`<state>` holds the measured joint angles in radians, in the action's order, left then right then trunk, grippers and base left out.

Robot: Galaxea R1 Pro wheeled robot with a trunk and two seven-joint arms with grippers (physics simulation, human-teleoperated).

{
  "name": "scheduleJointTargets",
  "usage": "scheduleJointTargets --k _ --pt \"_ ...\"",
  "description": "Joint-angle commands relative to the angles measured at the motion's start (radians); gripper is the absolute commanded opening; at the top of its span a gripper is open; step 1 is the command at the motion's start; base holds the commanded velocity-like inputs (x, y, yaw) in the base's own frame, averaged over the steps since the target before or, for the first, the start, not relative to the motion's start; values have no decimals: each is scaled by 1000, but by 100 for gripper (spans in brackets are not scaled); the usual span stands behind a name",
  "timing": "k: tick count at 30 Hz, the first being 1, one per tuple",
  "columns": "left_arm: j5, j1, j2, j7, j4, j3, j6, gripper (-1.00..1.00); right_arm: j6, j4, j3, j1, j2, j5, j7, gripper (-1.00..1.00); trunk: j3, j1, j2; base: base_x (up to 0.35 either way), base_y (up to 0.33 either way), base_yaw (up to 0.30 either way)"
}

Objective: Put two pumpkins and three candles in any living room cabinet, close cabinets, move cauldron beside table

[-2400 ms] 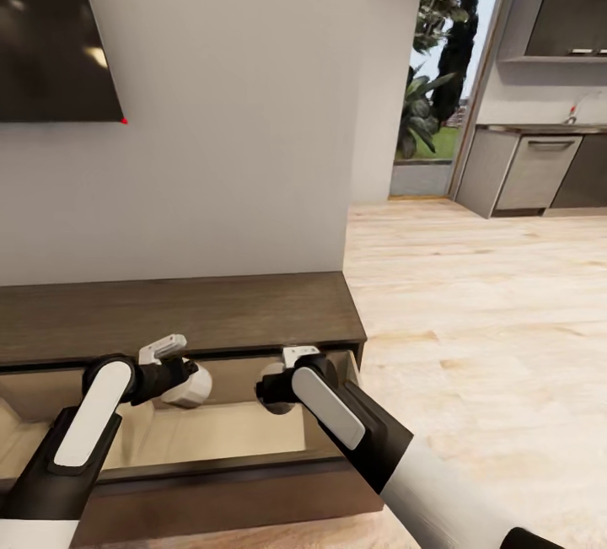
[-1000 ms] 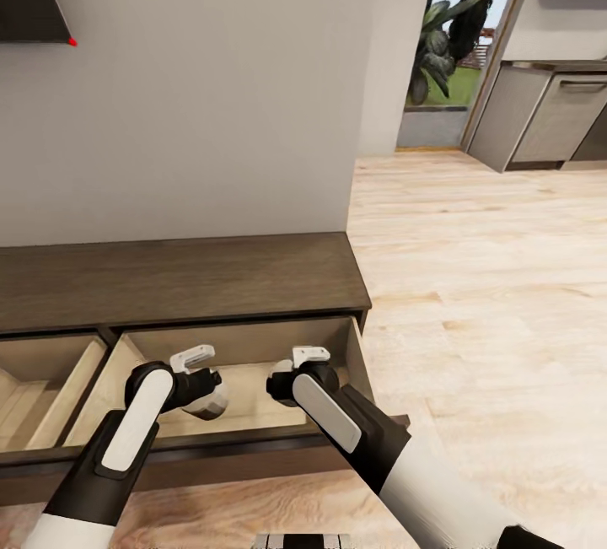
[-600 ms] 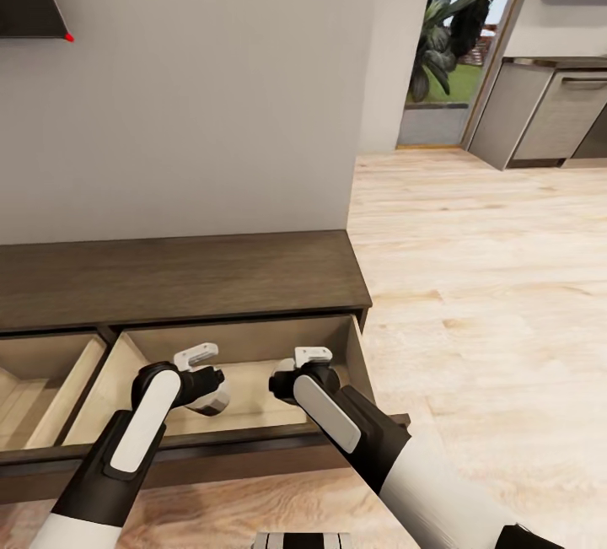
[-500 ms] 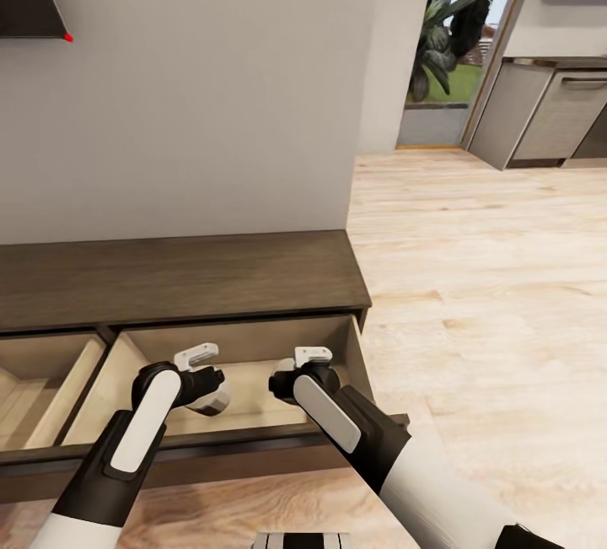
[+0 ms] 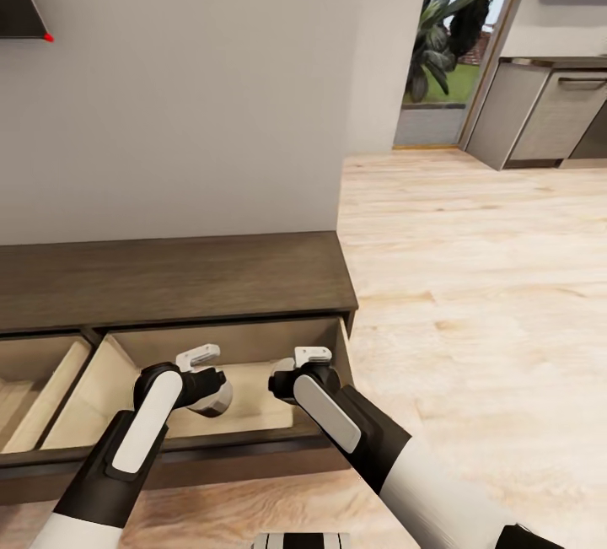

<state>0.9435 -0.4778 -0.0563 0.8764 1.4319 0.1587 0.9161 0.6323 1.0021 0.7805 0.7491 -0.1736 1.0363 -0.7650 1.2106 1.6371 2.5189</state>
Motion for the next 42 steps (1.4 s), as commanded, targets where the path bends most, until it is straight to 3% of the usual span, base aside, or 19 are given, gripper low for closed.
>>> scheduleJointTargets --k 1,16,35,42 --pt "9 -1 -1 11 1 2 1 -100 1 1 2 1 0 7 -8 -100 1 0 0 190 -172 0" --pt "8 -1 -2 11 6 2 1 -100 2 1 3 1 -1 7 -7 -100 1 0 0 54 -49 0" --pt "8 -1 -2 10 7 1 1 -100 5 4 6 1 -1 7 -5 -100 63 7 4 0 0 0" --pt "8 -1 -2 10 7 1 1 -100 7 3 6 1 -1 7 -5 -100 63 7 4 0 0 0"
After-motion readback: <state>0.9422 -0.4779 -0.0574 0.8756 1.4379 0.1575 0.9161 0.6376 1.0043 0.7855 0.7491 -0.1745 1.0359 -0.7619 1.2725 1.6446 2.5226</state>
